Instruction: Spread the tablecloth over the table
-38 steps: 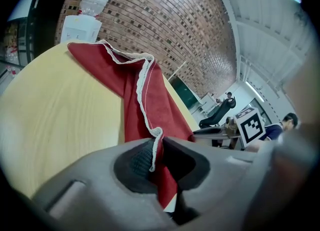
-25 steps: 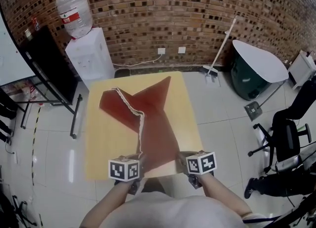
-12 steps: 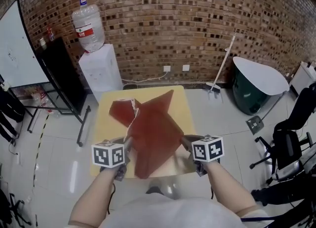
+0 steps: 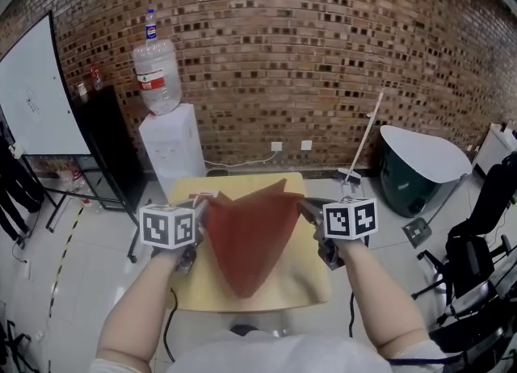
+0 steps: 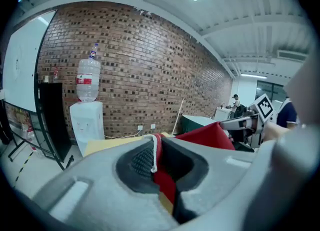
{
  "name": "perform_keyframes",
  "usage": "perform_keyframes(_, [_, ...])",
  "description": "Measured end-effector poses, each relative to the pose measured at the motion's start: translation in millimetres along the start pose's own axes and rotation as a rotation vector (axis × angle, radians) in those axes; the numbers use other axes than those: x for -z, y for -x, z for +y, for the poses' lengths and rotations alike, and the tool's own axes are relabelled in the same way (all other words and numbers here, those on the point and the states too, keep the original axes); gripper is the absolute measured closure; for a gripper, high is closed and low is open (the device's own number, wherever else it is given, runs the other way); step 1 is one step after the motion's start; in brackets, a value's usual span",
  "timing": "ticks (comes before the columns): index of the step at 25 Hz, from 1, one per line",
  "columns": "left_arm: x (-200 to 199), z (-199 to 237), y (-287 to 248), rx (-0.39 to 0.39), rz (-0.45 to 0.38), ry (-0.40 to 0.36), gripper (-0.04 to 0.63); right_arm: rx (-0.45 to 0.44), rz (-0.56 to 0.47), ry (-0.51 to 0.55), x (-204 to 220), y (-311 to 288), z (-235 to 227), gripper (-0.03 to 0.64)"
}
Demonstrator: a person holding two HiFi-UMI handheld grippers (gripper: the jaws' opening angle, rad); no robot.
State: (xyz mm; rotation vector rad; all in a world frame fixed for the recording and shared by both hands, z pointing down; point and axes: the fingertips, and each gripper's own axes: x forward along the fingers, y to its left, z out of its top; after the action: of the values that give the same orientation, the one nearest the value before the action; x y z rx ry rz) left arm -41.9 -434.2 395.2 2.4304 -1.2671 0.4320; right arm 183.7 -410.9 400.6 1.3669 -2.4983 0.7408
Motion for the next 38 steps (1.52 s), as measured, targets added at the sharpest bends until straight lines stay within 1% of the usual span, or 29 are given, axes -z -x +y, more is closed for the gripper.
perform_keyframes(5, [-58.0,42.8,-15.4,-0.026,-0.036,-0.012,0.588,0.035,-0.085,0.005,-74.7,-13.3,-26.7,0.600])
perform_keyframes(8, [-100.0,76.0,-33.0,-0.040,-0.048,-0.022,0.588,0.035,-0.137,0.002,-131.2,-33.9,-35.7,0.600])
perform_keyframes(11, [-140.4,112.2,-51.6,-0.057,-0.066,-0.024,0.588,0.060,-0.161,0.025,-178.9,-63.1,-43.3,0.600])
perform_keyframes(16, [-206.4,170.3,-88.3,-0.081,-0.090,-0.049,0.588,0.109,-0.182,0.032,-240.9,-117.0,-66.6,0.600])
perform_keyframes(19, [-245.5,199.8,-109.9,-0.076,-0.123,-0.061,0.588,0.118,-0.193,0.032,-275.5,-143.4,-79.5,0.600])
perform_keyframes(22, [-284.6,227.0,-128.9,-0.072,-0.158,-0.073,0.587,0.122,-0.220,0.038,-313.5,-162.3,-85.3,0.600])
perform_keyframes(26, [-331.1,251.8,-147.7,-0.086,-0.191,-0.114,0.588,0.154,-0.262,0.069,-361.1,-175.4,-96.8,0.600])
perform_keyframes(29, [-358.4,265.7,-155.7,-0.100,-0.221,-0.142,0.588,0.170,-0.292,0.084,-386.0,-181.3,-105.9,0.600])
perform_keyframes(32, [-375.4,275.6,-164.7,-0.103,-0.237,-0.154,0.588,0.194,-0.320,0.088,-399.9,-185.2,-116.6,0.600])
perform_keyframes(35, [-375.2,285.7,-177.4,-0.107,-0.234,-0.152,0.588,0.212,-0.334,0.069,-401.3,-192.1,-130.0,0.600])
perform_keyframes(38, [-358.5,297.3,-192.0,-0.107,-0.202,-0.125,0.587,0.226,-0.312,0.040,-389.8,-202.5,-145.7,0.600])
